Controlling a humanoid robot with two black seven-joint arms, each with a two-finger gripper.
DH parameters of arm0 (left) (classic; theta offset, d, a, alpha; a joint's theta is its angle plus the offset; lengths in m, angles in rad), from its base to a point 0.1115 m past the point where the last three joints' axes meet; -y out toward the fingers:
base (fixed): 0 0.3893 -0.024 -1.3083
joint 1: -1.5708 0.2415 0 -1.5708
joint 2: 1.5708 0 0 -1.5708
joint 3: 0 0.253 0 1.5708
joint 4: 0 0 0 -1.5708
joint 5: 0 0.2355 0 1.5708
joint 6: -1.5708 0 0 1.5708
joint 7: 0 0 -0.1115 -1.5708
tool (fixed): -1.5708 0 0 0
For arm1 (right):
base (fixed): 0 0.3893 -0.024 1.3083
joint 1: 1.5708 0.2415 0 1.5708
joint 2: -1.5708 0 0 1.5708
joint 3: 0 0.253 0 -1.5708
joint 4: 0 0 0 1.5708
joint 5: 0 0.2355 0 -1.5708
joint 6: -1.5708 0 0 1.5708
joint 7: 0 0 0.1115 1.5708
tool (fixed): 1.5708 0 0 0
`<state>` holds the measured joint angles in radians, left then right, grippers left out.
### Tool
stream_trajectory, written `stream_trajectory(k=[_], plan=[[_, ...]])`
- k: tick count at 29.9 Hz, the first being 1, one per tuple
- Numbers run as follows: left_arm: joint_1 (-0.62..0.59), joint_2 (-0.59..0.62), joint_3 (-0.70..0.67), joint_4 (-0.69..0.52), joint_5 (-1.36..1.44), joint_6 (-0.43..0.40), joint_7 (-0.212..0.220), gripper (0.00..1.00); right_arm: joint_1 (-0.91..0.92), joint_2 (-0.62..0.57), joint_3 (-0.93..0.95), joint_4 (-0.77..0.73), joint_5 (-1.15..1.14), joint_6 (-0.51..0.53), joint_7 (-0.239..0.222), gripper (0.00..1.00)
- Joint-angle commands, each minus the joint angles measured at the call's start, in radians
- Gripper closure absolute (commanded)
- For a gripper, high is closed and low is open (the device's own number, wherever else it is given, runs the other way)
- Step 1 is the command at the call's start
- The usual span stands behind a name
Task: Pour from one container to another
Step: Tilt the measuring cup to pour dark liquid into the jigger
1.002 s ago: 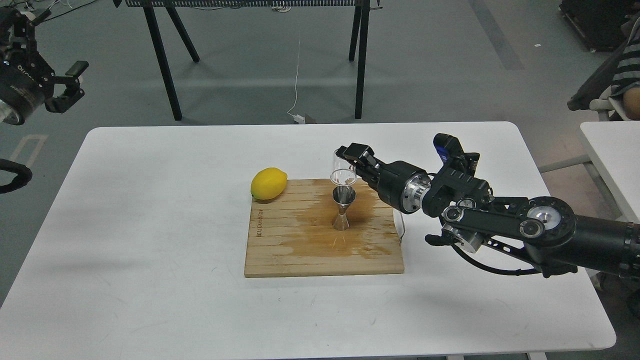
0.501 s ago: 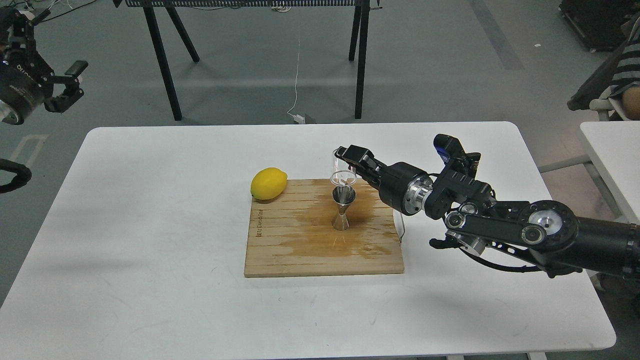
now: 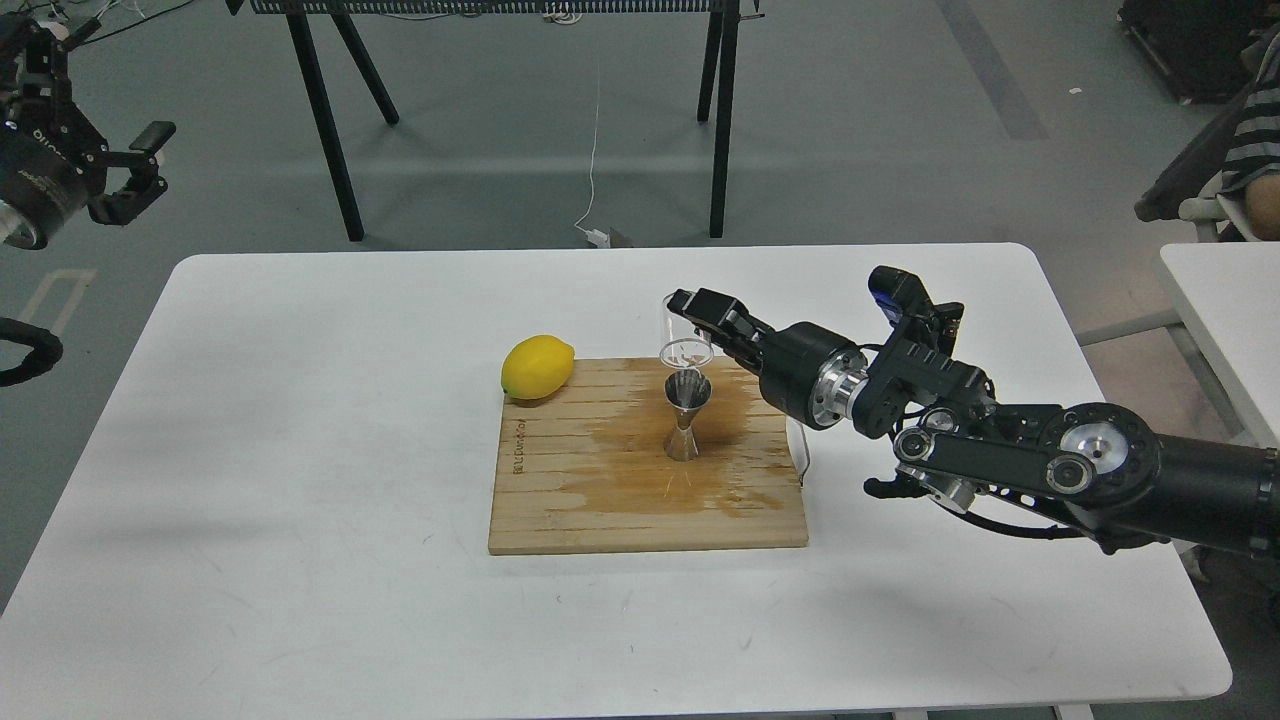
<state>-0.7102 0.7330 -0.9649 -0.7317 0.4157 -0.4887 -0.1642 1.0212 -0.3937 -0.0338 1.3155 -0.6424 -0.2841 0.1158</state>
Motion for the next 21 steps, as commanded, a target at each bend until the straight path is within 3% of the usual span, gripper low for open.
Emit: stream_trajectory(k=[1,21], plan=[[0.000,0.005,0.000,0.000,0.000,0.000,0.000,0.01,0.000,-0.011,-0.001,0.002,0.000,0.000,0.007,0.78],[0.000,0.009,0.002,-0.014,0.000,0.000,0.000,0.01,-0.010,-0.022,-0.021,0.001,-0.089,-0.003,0.067,0.78]])
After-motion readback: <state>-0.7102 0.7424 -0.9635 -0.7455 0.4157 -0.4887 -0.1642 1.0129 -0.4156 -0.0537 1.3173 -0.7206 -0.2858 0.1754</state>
